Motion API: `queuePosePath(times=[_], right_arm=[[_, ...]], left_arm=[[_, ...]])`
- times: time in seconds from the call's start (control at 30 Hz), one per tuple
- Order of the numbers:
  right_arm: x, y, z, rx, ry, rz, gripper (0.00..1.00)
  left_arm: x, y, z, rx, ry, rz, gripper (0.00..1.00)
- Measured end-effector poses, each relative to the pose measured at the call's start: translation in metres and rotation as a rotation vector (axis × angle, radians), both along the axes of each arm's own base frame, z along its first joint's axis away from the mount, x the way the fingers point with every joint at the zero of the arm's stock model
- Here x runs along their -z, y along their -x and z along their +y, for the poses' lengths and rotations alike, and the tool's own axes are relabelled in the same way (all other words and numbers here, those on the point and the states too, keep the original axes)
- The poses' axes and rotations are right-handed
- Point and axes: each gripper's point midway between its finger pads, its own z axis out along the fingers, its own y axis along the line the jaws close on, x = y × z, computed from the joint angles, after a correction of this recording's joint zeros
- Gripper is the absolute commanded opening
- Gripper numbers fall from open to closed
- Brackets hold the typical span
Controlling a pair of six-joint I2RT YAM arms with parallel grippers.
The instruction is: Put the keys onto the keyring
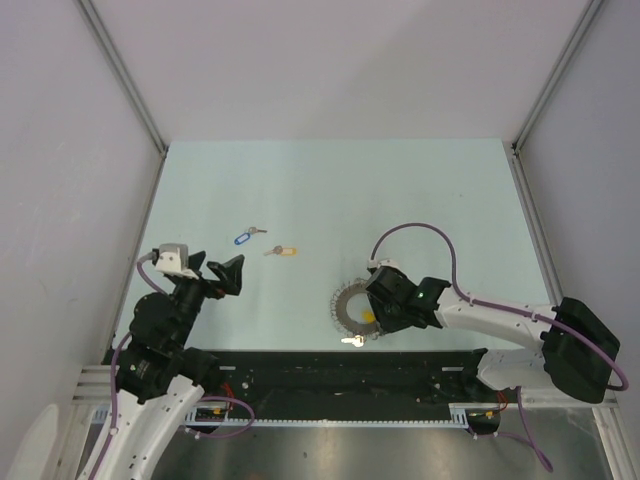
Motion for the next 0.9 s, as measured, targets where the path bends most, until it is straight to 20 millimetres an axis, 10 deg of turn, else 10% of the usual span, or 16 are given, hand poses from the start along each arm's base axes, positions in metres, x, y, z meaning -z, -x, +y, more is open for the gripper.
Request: queuePosePath(times=[0.47, 0.77, 0.9], right_arm=[[0.019, -0.001, 0.002, 0.045, -0.003, 0.053, 0.02], [0.005, -0.037, -0.020, 0.176, -0.046, 0.001, 0.01], [-0.002, -0.065, -0.055, 0.326, -0.041, -0.037, 0.24]], left_arm=[[0.004, -0.003, -0.001, -0.002, -0.009, 0.020, 1.00], [0.007, -0.004, -0.001, -0.004, -0.014, 0.032, 1.00], [0.006, -0.005, 0.000, -0.005, -0.014, 0.032, 1.00]])
